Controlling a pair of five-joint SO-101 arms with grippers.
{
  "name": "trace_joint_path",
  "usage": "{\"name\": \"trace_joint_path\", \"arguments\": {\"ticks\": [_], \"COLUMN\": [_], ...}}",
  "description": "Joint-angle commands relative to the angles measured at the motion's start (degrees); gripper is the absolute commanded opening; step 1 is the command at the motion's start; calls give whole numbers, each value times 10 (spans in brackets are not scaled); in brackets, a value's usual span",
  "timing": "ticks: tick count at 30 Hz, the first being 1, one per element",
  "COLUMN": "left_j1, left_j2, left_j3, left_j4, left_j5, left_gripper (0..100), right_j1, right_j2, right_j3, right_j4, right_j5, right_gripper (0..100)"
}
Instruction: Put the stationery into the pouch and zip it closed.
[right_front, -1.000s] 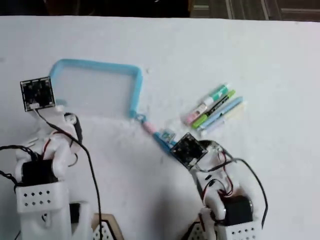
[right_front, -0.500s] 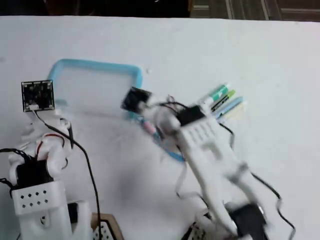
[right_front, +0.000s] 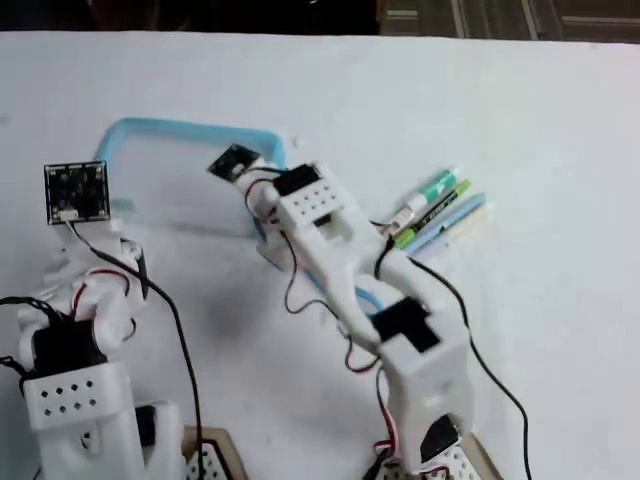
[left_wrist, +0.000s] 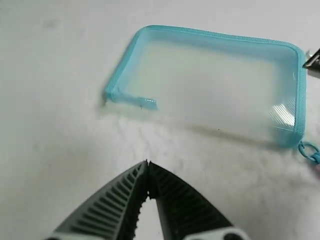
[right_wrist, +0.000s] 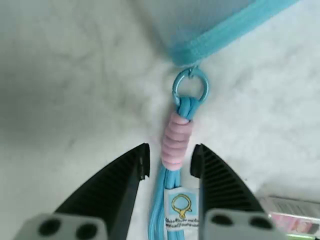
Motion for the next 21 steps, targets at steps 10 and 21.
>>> {"name": "trace_joint_path", "arguments": {"ticks": [10, 21], "left_j1": [-3, -2], "left_j2": [-6, -5], "left_j3": [-3, -7], "left_j4": [-2, 28], "left_j5": [-5, -32], "left_gripper": [24, 76], "right_j1": [29, 35], "right_j2": [88, 108], "right_j3": [-81, -81], "right_j4": [-7, 10], "right_j5": [-45, -44], "right_gripper": [222, 16]}}
